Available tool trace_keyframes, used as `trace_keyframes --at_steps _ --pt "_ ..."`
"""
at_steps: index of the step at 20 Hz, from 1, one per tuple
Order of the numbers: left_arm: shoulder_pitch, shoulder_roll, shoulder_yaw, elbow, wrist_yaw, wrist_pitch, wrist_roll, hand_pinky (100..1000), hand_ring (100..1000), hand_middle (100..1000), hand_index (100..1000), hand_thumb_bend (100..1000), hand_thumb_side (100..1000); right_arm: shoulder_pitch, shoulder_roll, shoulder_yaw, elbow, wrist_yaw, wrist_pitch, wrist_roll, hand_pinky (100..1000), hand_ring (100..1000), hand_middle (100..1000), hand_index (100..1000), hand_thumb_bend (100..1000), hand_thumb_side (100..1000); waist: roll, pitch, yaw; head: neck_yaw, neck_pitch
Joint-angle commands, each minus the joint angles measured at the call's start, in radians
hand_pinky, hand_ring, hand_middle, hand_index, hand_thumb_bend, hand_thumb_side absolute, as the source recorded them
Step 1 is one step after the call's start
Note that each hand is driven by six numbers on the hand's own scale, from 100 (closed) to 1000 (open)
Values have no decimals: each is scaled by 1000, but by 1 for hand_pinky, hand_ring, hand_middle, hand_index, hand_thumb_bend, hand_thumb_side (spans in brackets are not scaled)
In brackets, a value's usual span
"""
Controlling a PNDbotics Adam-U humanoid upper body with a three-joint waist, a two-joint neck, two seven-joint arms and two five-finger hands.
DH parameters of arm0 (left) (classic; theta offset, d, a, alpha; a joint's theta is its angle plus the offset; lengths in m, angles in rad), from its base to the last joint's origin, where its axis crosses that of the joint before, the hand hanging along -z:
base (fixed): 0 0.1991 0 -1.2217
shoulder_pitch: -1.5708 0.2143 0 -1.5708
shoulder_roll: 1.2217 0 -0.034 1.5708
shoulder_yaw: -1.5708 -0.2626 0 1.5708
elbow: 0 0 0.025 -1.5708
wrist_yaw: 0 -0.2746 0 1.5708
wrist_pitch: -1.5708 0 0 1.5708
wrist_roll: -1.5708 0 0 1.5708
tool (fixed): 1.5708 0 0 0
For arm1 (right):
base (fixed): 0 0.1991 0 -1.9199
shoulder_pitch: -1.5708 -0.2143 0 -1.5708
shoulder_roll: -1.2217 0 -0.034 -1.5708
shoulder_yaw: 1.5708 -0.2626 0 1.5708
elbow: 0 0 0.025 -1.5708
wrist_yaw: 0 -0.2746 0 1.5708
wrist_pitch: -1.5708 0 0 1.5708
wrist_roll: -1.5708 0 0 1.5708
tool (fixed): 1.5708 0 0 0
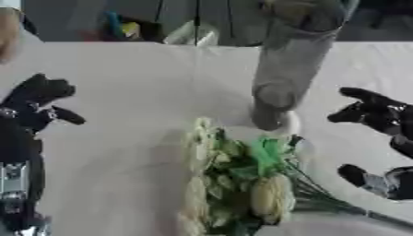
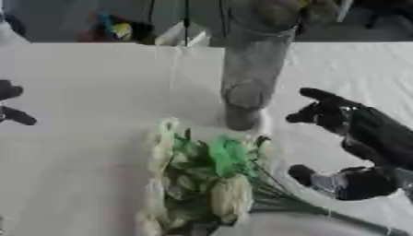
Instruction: Arrange flowers into the vase.
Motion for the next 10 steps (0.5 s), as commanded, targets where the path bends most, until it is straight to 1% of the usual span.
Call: trace_keyframes --at_steps 1,6,10 --pt "-6 17 2 -19 3 1 -3 491 753 727 895 135 1000 0 -33 7 -19 22 12 24 732 1000 690 855 461 1000 -5 -32 -3 0 -14" --pt "-6 18 2 -19 4 0 -4 491 754 727 894 136 1000 3 -33 31 -19 51 28 51 719 1000 670 836 484 1000 -4 -33 -3 -1 -13" --pt "-6 17 1 -19 5 1 -7 491 754 728 894 136 1000 10 -30 54 -19 85 36 81 711 1000 661 848 484 1000 -5 -33 -4 -2 -12"
